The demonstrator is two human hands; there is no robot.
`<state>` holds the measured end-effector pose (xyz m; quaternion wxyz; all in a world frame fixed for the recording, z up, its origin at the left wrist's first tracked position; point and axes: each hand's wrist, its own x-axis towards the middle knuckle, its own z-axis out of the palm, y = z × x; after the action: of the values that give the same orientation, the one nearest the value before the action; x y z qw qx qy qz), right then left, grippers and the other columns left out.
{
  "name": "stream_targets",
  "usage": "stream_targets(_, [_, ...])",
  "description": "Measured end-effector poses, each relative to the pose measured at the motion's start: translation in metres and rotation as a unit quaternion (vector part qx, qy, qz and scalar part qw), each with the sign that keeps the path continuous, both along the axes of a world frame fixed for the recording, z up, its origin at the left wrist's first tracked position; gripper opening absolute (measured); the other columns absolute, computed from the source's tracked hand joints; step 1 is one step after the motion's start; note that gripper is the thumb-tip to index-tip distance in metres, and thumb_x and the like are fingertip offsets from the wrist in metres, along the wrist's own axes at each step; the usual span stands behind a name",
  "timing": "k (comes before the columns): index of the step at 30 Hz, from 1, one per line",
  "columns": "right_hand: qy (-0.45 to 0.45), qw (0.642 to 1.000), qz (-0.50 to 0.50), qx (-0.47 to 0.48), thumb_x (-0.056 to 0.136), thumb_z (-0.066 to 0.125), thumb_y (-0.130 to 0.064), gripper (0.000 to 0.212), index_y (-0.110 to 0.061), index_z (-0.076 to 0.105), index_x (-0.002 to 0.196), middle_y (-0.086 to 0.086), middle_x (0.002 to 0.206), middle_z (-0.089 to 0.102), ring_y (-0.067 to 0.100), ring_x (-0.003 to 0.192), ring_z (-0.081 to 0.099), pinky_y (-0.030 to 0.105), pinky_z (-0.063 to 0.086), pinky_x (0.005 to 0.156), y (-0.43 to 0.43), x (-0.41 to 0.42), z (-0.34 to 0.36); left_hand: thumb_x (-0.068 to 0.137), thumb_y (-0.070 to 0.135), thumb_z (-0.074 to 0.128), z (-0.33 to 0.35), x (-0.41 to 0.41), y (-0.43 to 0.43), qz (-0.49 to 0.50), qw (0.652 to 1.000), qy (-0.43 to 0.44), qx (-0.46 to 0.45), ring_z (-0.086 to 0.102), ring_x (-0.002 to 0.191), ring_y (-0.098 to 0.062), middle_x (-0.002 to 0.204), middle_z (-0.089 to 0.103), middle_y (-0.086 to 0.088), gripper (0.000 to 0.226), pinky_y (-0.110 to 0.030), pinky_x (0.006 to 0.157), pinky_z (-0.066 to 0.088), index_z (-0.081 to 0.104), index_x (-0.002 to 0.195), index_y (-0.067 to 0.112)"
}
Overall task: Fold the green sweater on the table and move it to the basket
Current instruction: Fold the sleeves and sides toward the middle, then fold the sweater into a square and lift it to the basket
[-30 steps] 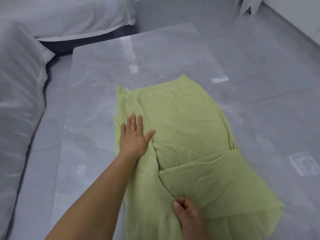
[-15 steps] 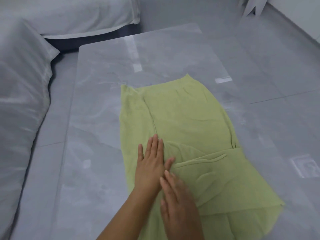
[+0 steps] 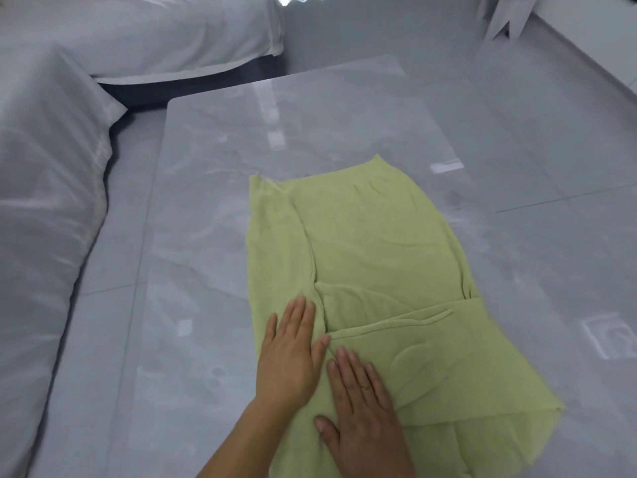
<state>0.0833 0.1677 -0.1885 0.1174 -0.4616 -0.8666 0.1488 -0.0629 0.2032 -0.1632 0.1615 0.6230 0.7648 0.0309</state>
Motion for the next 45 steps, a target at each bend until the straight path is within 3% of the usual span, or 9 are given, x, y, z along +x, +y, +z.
stream_targets(12, [0.010,1.000,0.015,-0.007,0.081,0.046,-0.049,0.065,-0.008,0.048,0.131,0.009,0.139,0.048,0.018,0.132,0.035,0.036,0.025,0.107,0.002,0.006,0.007,0.097,0.049,0.004,-0.009,0.001,-0.001,0.007,0.999,0.047,0.017,0.052,0.123,-0.024,0.132,0.056,-0.010,0.073,-0.036,0.103,0.021,0.056,0.125,0.006])
stream_targets(16, [0.081,0.996,0.012,-0.020,0.096,0.028,-0.043,0.054,-0.009,0.042,0.135,0.007,0.142,0.045,0.015,0.136,0.030,0.032,0.023,0.110,0.006,0.014,0.011,0.097,0.052,0.010,0.003,0.008,-0.011,0.015,0.993,0.040,0.107,0.018,0.141,-0.012,0.146,0.037,-0.009,0.068,-0.036,0.113,0.006,0.038,0.138,0.006])
stream_targets(20, [0.169,0.980,-0.101,-0.021,0.095,0.030,-0.043,0.054,-0.004,0.041,0.130,0.017,0.134,0.049,0.023,0.127,0.037,0.030,0.025,0.106,0.019,0.036,0.017,0.097,0.051,0.014,-0.001,0.026,-0.049,-0.010,0.993,0.043,0.107,-0.001,0.145,-0.012,0.149,0.032,-0.010,0.067,-0.043,0.113,0.012,0.036,0.140,0.004])
stream_targets(25, [0.257,0.848,-0.434,-0.163,0.074,0.072,-0.009,0.055,0.014,0.047,0.117,0.029,0.108,0.053,0.043,0.107,0.046,0.049,0.038,0.096,0.051,0.069,0.025,0.096,0.051,0.014,-0.013,0.026,-0.057,-0.020,0.996,0.067,0.063,0.000,0.145,-0.015,0.149,0.032,-0.009,0.067,-0.044,0.111,0.016,0.033,0.140,0.005])
stream_targets(29, [0.328,0.778,-0.473,-0.253,0.074,0.072,-0.005,0.038,0.000,0.049,0.104,0.007,0.085,0.050,0.032,0.089,0.051,0.039,0.045,0.081,0.065,0.072,0.038,0.096,0.053,0.014,-0.012,0.026,-0.057,-0.028,0.995,0.078,0.064,-0.001,0.145,-0.015,0.149,0.031,-0.009,0.067,-0.045,0.111,0.014,0.031,0.140,0.006])
stream_targets(32, [0.364,0.751,-0.475,-0.279,0.077,0.071,-0.012,0.057,0.004,0.039,0.122,0.012,0.091,0.053,0.033,0.088,0.057,0.043,0.047,0.081,0.068,0.074,0.033,0.095,0.053,0.012,-0.014,0.027,-0.057,-0.028,0.994,0.081,0.064,-0.003,0.145,-0.015,0.148,0.035,-0.010,0.067,-0.047,0.111,0.015,0.031,0.140,0.006])
stream_targets(39, [0.317,0.810,-0.439,-0.227,0.089,0.056,-0.014,0.050,0.000,0.033,0.131,-0.001,0.081,0.050,0.016,0.077,0.051,0.027,0.032,0.070,0.073,0.099,0.038,0.095,0.056,0.015,-0.003,0.038,-0.043,-0.032,0.992,0.047,0.109,-0.003,0.145,-0.011,0.146,0.033,-0.008,0.068,-0.042,0.114,0.008,0.032,0.138,0.006])
stream_targets(43, [0.160,0.881,-0.425,-0.132,0.082,0.065,-0.022,0.047,0.002,0.050,0.120,0.020,0.113,0.053,0.037,0.107,0.048,0.042,0.038,0.087,0.089,0.122,0.038,0.095,0.047,0.024,0.005,0.053,0.001,-0.085,0.990,0.024,0.113,0.039,0.132,-0.018,0.136,0.052,-0.009,0.058,-0.036,0.109,0.019,0.049,0.130,0.008])
stream_targets(45, [0.071,0.884,-0.446,-0.116,0.079,0.068,-0.031,0.053,0.000,0.052,0.119,0.022,0.122,0.050,0.039,0.114,0.043,0.048,0.034,0.091,0.094,0.133,0.038,0.088,0.036,0.034,0.014,0.062,0.033,-0.103,0.989,0.018,0.106,0.055,0.119,-0.024,0.133,0.056,-0.011,0.051,-0.035,0.104,0.033,0.055,0.126,0.009])
